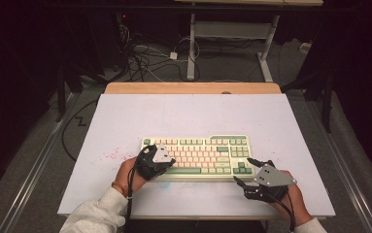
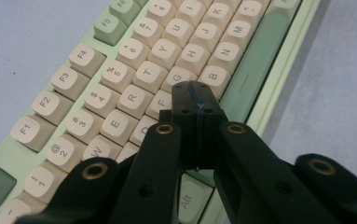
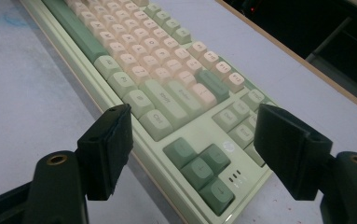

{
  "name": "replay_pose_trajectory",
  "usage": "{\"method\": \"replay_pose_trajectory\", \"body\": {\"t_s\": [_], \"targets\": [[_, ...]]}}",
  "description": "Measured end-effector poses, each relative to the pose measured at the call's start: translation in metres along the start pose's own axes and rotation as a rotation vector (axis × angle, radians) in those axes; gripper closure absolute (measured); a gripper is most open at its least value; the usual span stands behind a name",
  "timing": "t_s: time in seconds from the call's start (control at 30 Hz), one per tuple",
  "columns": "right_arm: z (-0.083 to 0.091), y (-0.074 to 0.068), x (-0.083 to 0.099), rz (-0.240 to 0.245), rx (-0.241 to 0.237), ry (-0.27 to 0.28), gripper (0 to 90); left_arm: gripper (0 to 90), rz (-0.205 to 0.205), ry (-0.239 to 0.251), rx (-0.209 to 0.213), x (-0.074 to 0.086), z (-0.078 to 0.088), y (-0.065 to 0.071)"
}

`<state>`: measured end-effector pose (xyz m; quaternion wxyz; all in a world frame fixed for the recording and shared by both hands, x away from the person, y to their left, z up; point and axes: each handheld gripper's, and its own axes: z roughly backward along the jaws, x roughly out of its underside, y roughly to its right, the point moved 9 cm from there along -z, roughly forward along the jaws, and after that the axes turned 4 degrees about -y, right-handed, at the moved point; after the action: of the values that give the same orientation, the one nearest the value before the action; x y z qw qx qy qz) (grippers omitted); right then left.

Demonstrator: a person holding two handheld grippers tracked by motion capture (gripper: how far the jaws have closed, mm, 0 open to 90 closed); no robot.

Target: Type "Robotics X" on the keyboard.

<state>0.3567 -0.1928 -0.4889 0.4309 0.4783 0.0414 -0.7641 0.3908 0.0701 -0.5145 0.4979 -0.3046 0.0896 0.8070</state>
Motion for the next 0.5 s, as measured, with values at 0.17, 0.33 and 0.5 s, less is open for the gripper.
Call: {"method": "replay_pose_trajectory", "body": {"t_s": [0.17, 0.33, 0.5], "targets": [[-0.0010, -0.0014, 0.0003, 0.008, -0.005, -0.004, 28.9, 87.2, 0.000, -0.009, 0.001, 0.0009, -0.0025, -0.0002], [-0.0018, -0.0036, 0.0001, 0.015, -0.017, -0.005, 28.8, 87.2, 0.004, -0.008, -0.006, 0.0018, -0.0036, -0.0008], [-0.0025, -0.0053, 0.0005, 0.025, -0.025, -0.013, 28.8, 87.3, 0.020, -0.017, -0.015, 0.0045, -0.0067, -0.0021]]}}
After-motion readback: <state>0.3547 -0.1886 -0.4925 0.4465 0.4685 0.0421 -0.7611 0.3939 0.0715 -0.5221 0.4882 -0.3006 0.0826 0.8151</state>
